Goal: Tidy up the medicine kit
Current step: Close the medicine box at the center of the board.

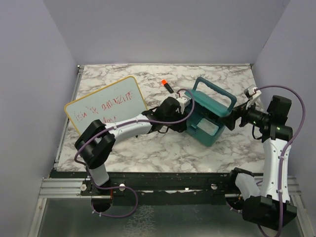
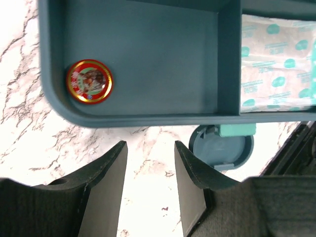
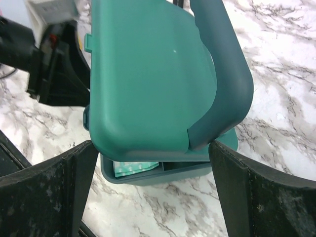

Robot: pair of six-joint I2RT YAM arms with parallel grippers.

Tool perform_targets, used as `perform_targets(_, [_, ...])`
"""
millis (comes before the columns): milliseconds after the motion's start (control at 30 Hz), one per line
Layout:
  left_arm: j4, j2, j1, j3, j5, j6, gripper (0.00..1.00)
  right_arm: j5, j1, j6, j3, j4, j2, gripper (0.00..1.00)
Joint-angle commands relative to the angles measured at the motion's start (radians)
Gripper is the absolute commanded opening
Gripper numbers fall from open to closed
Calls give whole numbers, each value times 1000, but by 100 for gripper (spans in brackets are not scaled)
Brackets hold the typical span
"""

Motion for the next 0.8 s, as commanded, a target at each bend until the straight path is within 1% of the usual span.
perform_targets(0, [7,-102,-3,-41,-56,-79,45,35,10,-93,-1,-80,-11,100])
perform_targets(167, [28,-181,-3,-108,-30,-151,45,123,10,-128,-10,-145,-22,98])
perform_targets(200, [27,-193,-3,-116,-23,-166,45,121,9,-129,-10,-151,-24,97])
perform_targets(333, [-3,-247,-1,-126,-33,-191,48,49,12,-199,5,-223,-43,97])
perform_targets(400, [-29,-265,5,-112,-43,-166,51,8,19,-241,-4,-238,-64,97])
perform_targets(533, [-84,-294,24,-84,-72,-142,51,-14,20,-268,6,-272,-95,98])
perform_targets(633, [-70,-347,36,-116,-110,-145,53,-30,20,-245,21,-265,-92,98])
perform_targets(667, [-59,-363,39,-129,-118,-146,54,-37,20,-222,17,-240,-91,97])
perform_targets(767, [-44,-375,47,-133,-120,-132,58,-4,20,-38,9,-96,-87,94])
